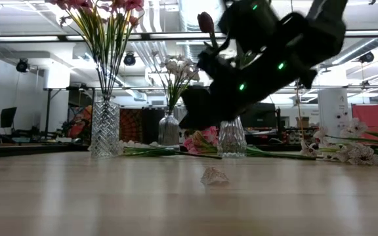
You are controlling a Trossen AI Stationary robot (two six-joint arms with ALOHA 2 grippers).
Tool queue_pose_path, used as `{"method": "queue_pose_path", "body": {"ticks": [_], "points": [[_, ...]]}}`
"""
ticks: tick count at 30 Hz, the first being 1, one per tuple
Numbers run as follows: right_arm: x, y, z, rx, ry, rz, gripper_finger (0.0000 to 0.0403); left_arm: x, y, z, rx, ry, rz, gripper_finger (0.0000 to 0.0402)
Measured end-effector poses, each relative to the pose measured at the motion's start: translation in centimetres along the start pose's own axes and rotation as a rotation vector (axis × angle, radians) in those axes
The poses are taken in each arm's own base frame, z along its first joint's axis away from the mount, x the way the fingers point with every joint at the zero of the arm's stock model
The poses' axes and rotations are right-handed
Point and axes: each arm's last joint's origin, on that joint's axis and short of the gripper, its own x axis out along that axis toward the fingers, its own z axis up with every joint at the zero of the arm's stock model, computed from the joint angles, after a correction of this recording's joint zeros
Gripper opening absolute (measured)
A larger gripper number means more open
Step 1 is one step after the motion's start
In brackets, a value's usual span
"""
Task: Sort flowers into vase by color
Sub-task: Put the top white flower into the top transparent vase
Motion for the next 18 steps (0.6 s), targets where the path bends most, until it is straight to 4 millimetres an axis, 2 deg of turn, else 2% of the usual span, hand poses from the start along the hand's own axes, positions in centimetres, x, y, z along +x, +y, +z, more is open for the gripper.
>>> {"method": "queue_pose_path", "body": {"ticks": [4,9,18], "points": [[1.9,0.4,-0.7,-0.018,0.017,-0.028,0.0191,0.6,0.3,0.0,0.008,0.009,0.022,0.0111],[3.8,0.1,-0.4,0.057,0.016,-0.062,0.0192,0.9,0.7,-0.2,0.048,0.019,0.052,0.0111],[5.1,-1.4,-0.2,0.103,0.096,-0.101,0.0192,1.0,1.0,-0.3,0.084,0.027,0.074,0.0111]]}}
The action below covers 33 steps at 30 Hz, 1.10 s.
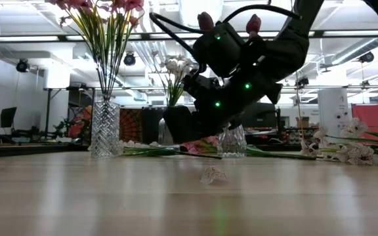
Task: Sort flowers into vase by color
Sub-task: Put the top white flower into the top transparent vase
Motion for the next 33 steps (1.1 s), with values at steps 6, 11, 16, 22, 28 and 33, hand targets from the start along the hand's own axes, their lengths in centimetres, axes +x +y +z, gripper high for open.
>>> {"method": "queue_pose_path", "body": {"ticks": [6,11,16,22,28,33], "points": [[-0.1,-0.1,-0.6,-0.004,0.02,0.017,0.0192,0.1,0.1,-0.1,0.013,0.001,0.011,0.0111],[0.4,-0.6,-0.7,0.001,0.057,0.098,0.0192,0.1,0.2,-0.1,0.014,0.002,0.014,0.0111],[0.7,-0.6,-0.5,-0.03,0.074,0.187,0.0192,0.3,0.2,0.0,0.012,0.003,0.02,0.0111],[0.7,-0.5,-0.5,-0.047,0.068,0.178,0.0192,0.3,0.2,-0.1,0.014,0.004,0.02,0.0111],[0.6,-1.0,-0.7,-0.012,0.042,0.041,0.0192,0.3,0.2,-0.1,0.016,0.005,0.021,0.0111],[0.5,-1.3,-1.7,-0.012,0.082,0.028,0.0192,0.3,0.2,-0.1,0.016,0.005,0.021,0.0111]]}}
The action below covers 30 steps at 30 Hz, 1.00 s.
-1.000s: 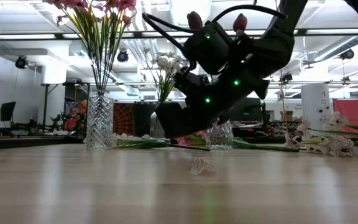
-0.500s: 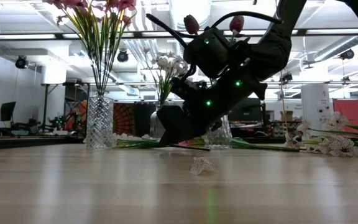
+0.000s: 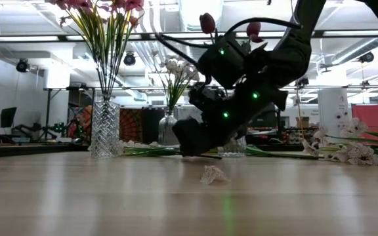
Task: Sort flowers into vase by color
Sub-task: Put the top white flower into the top transparent vase
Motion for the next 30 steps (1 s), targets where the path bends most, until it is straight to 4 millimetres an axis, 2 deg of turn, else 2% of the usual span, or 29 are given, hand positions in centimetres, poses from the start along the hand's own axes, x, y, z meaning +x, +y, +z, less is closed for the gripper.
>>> {"method": "queue_pose_path", "body": {"ticks": [6,9,12,20,30], "points": [[-0.2,0.0,-0.6,0.011,0.034,0.004,0.0191,0.0,0.0,0.0,0.004,0.0,0.004,0.0111],[-0.3,0.3,-0.7,0.006,0.039,0.02,0.0177,0.1,0.1,0.0,0.005,-0.004,0.012,0.0111],[-0.4,0.4,-0.8,0.023,0.051,0.05,0.0142,0.1,0.1,0.0,0.005,-0.004,0.013,0.0111],[-1.1,1.2,-1.2,0.075,0.079,0.084,0.0021,0.1,0.1,0.0,0.003,-0.003,0.014,0.0111],[-2.1,1.8,-1.4,0.12,0.103,0.102,0.0014,0.1,0.1,0.0,-0.014,-0.004,0.013,0.0111]]}}
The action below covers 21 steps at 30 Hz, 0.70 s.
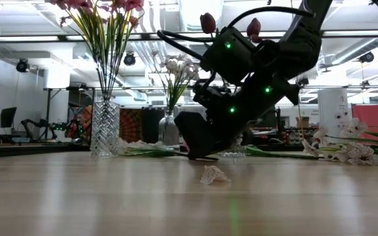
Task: Sort flowers into vase by color
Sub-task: Put the top white flower into the top transparent vase
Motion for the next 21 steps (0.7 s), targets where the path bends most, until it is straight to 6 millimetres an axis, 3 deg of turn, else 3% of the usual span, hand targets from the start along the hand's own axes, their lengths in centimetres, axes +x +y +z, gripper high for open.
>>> {"method": "queue_pose_path", "body": {"ticks": [6,21], "points": [[-1.6,0.0,0.4,-0.029,0.06,0.009,0.0013,0.0,0.0,0.0,-0.001,0.0,0.0,0.0111],[-8.3,-0.3,1.7,-0.086,0.267,0.049,0.0013,0.1,0.0,0.0,-0.021,0.001,0.002,0.0111]]}}
